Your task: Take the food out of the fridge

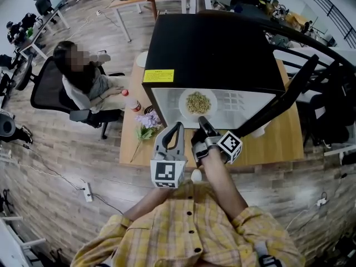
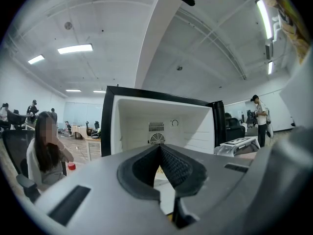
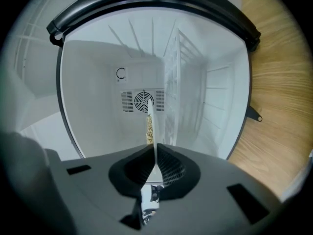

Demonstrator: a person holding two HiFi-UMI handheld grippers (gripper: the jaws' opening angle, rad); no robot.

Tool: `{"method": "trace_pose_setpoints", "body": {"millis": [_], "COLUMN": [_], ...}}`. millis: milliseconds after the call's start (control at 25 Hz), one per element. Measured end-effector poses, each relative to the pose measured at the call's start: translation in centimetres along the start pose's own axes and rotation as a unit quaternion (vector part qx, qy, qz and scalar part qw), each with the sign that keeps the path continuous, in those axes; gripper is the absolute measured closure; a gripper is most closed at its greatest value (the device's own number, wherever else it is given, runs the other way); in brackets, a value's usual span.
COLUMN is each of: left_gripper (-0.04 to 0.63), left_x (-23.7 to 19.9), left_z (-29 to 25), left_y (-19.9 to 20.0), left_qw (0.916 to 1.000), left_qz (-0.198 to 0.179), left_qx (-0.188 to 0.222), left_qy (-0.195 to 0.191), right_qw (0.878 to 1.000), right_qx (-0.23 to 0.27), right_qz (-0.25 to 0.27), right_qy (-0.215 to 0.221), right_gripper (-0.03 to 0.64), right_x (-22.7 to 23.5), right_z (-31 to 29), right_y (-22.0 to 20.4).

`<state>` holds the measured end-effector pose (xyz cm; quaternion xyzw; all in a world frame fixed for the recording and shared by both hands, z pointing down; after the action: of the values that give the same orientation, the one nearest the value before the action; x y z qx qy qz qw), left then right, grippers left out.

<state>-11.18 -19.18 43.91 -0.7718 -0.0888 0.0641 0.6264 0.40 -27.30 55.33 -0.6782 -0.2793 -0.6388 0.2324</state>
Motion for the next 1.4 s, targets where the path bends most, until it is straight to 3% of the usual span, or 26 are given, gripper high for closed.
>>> {"method": "trace_pose_setpoints", "body": {"millis": [1400], "left_gripper": [0.588], "left_x": [2.5], "left_z": [2.9], "left_y": [-0.1], "left_qw": [0.9998], "left_qz": [0.007], "left_qx": [0.008], "left_qy": [-0.018], "right_qw": [0.999], "right_qx": [-0.012], "right_qz": [0.039], "right_qy": [0.003], "right_gripper": [0.598], "right_x": [-3.3], "right_z": [7.6], "right_y": [-4.5]}}
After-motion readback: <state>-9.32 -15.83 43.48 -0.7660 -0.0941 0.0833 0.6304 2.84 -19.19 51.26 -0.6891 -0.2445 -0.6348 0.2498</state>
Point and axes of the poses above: the fingertips, and each gripper's own axes: z backward along the fingers, x to its right, y out of its top, the point moved 5 cm from there along z, backward along the fingers, and after that the axes turned 9 degrees about -x, right-handed, at the moved point
